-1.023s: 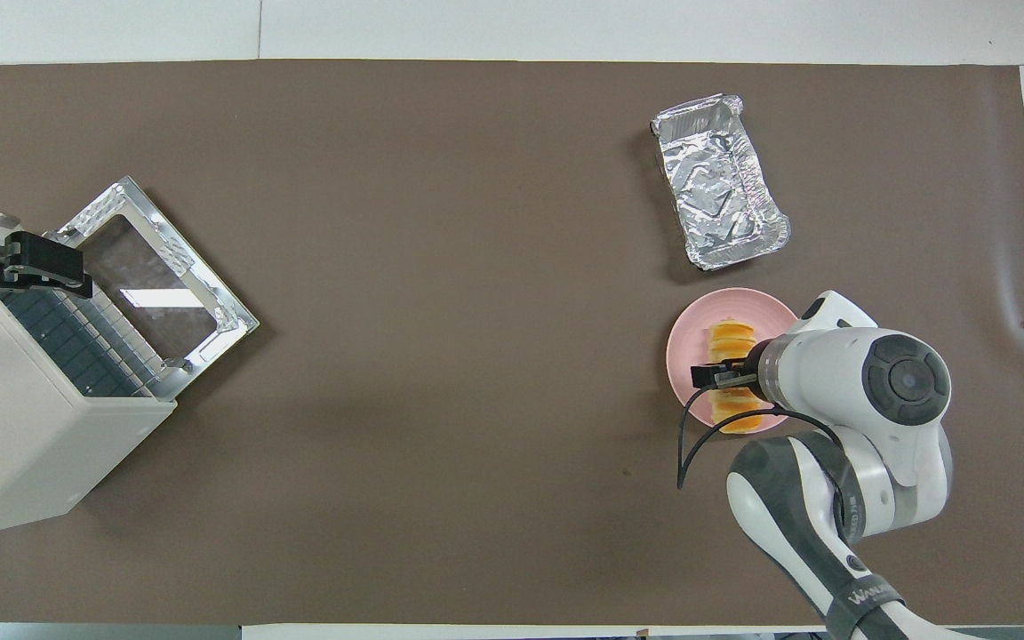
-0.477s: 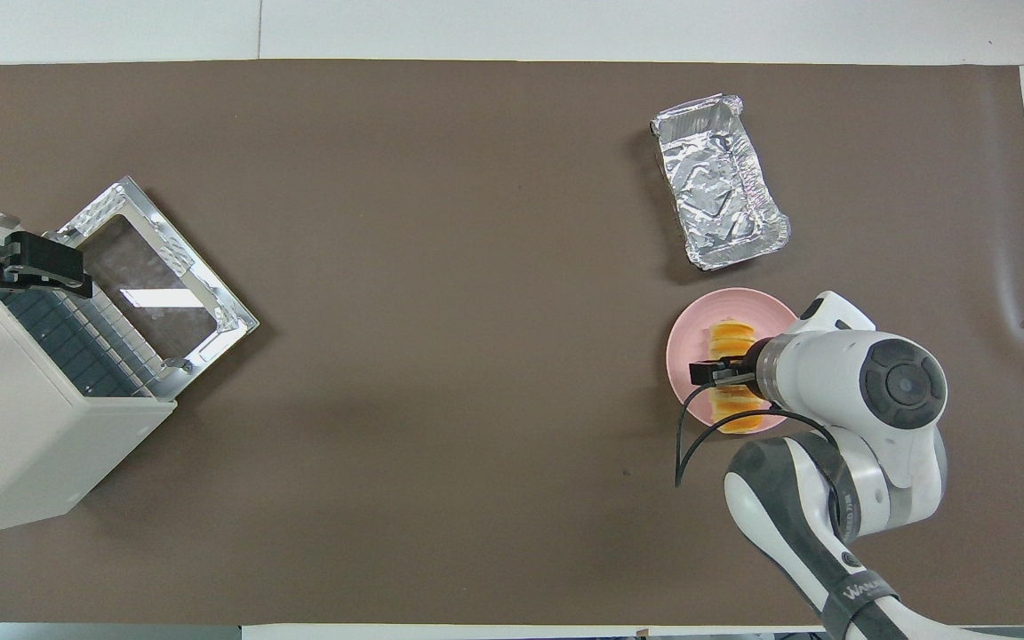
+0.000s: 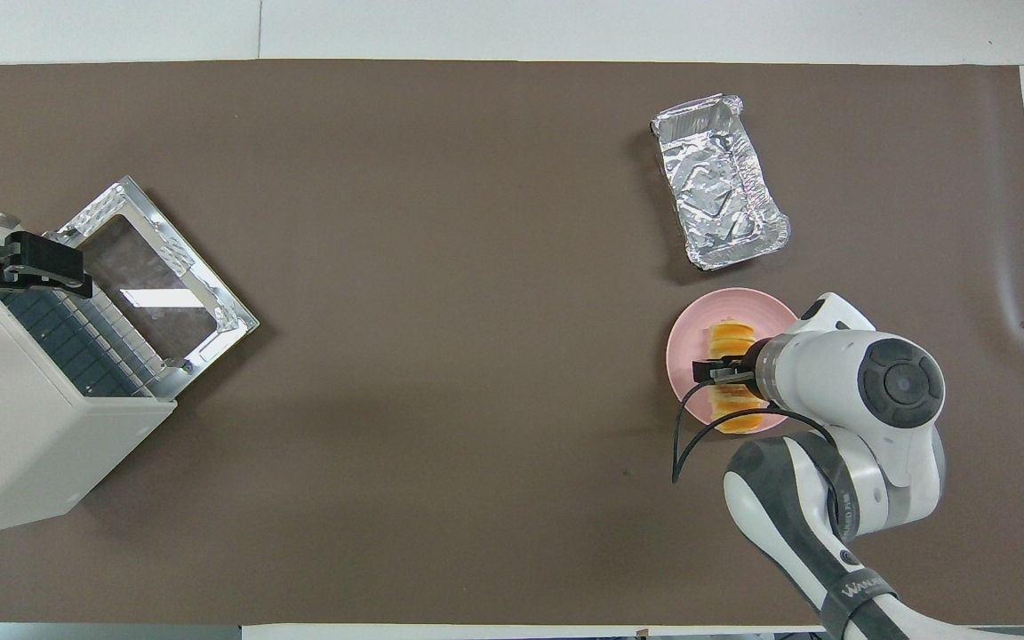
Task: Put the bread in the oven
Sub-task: 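Close the right gripper on the bread and lift it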
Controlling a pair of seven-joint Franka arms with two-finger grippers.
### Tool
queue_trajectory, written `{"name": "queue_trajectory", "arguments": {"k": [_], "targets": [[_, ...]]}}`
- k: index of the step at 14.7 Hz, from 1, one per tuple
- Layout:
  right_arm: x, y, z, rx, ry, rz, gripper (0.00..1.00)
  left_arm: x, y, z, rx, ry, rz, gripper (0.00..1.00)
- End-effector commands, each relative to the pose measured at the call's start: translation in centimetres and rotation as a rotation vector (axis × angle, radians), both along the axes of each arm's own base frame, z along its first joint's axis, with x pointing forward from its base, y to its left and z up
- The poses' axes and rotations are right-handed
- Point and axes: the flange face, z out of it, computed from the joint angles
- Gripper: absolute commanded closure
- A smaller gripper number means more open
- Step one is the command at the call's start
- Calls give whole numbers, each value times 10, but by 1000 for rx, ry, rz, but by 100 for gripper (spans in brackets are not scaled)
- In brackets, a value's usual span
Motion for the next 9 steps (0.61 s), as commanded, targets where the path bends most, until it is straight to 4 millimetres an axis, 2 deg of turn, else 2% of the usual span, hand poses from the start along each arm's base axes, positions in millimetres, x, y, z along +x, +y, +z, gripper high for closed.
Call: {"name": "queue_trajectory", "arguments": {"k": [1,2,5,9], "targets": [[-3,0,-2,2,-13,-15,96,-1,2,5,-15,-3,3,0],[-2,0,-2,2,-13,-15,100,-1,2,5,-15,-3,3,0],[1,1,0,2,-17,-10,100,-1,2,5,-15,-3,3,0],[24,6,19,3,-21,-1,100,-1,2,5,-15,-3,3,0]]}}
